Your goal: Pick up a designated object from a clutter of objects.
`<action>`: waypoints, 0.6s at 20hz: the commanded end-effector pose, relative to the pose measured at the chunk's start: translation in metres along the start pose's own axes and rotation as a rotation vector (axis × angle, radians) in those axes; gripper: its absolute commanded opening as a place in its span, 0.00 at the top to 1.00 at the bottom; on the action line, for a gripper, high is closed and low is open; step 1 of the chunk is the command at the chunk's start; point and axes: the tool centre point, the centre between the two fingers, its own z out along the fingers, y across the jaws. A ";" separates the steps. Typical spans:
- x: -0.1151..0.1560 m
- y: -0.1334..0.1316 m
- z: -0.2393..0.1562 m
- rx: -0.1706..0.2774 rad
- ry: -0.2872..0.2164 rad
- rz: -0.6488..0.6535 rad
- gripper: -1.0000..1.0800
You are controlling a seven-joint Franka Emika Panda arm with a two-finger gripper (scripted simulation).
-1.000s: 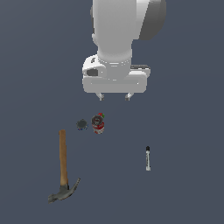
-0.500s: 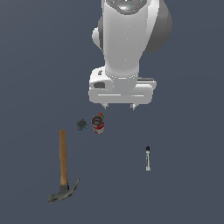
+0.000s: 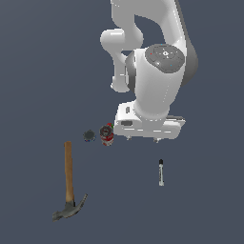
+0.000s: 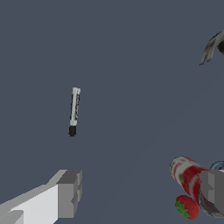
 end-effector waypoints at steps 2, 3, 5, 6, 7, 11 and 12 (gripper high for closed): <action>0.015 -0.022 0.029 -0.002 0.005 0.018 0.04; 0.018 -0.029 0.037 -0.003 0.006 0.023 0.04; 0.025 -0.041 0.055 -0.003 0.009 0.034 0.04; 0.028 -0.048 0.064 -0.003 0.010 0.039 0.04; 0.031 -0.054 0.073 -0.003 0.011 0.044 0.04; 0.038 -0.077 0.106 -0.001 0.016 0.063 0.04; 0.040 -0.082 0.113 -0.001 0.016 0.067 0.04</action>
